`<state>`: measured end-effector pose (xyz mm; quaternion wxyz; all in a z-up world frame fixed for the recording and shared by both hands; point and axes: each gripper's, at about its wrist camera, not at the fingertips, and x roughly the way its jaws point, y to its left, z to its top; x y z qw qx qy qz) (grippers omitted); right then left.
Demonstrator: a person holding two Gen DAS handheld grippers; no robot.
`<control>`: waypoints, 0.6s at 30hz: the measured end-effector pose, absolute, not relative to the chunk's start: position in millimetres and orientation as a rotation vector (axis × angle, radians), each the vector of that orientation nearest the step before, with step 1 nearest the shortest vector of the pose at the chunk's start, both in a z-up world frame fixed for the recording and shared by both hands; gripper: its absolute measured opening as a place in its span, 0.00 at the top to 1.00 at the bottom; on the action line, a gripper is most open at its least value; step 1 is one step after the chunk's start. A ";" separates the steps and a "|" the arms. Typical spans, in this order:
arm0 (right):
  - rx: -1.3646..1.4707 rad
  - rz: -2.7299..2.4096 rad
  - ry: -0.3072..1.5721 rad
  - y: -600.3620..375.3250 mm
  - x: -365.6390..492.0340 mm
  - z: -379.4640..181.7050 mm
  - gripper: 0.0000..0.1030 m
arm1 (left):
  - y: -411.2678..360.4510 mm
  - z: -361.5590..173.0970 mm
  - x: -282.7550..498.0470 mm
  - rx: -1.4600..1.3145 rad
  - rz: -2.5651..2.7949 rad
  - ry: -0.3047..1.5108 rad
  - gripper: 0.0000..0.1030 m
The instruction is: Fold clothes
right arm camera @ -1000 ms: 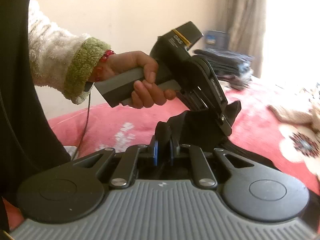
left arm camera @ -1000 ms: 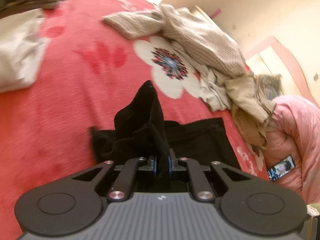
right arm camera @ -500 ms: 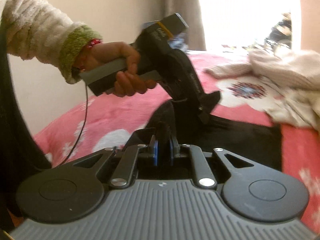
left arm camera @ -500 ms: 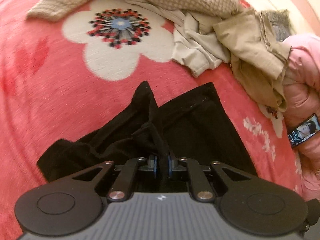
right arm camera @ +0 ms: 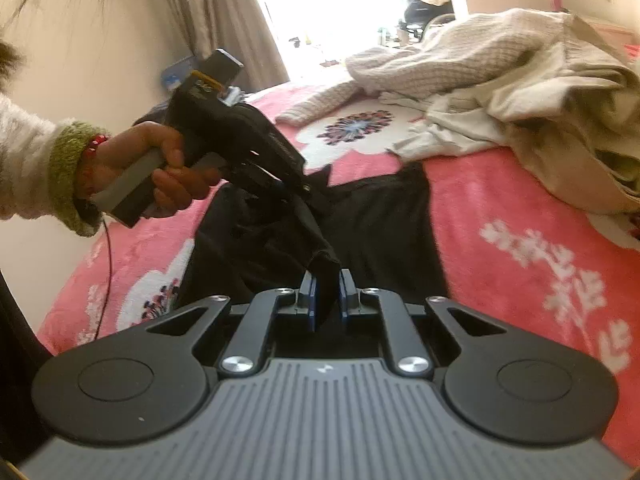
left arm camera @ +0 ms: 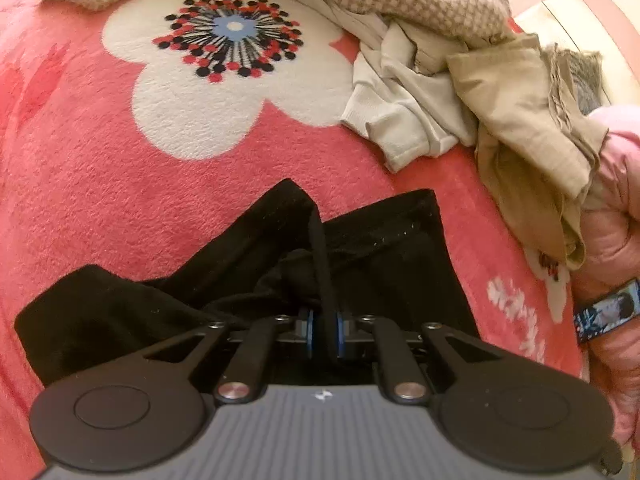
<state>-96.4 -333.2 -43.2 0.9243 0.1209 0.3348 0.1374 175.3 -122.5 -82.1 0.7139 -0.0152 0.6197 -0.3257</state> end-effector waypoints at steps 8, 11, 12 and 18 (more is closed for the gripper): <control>0.282 0.191 0.717 -343.6 -113.0 -47.5 0.94 | -127.8 -59.9 169.2 -0.063 -0.790 1.329 0.89; 0.322 0.186 0.736 -347.9 -113.3 -50.3 0.94 | -138.3 -65.0 167.1 -0.042 -0.813 1.328 0.89; 0.342 0.188 0.744 -349.7 -112.9 -51.5 0.94 | -140.6 -69.5 167.6 -0.038 -0.809 1.334 0.89; 0.559 0.225 0.802 -371.1 -104.8 -70.4 0.74 | -145.2 -85.3 166.6 -0.018 -0.805 1.342 0.89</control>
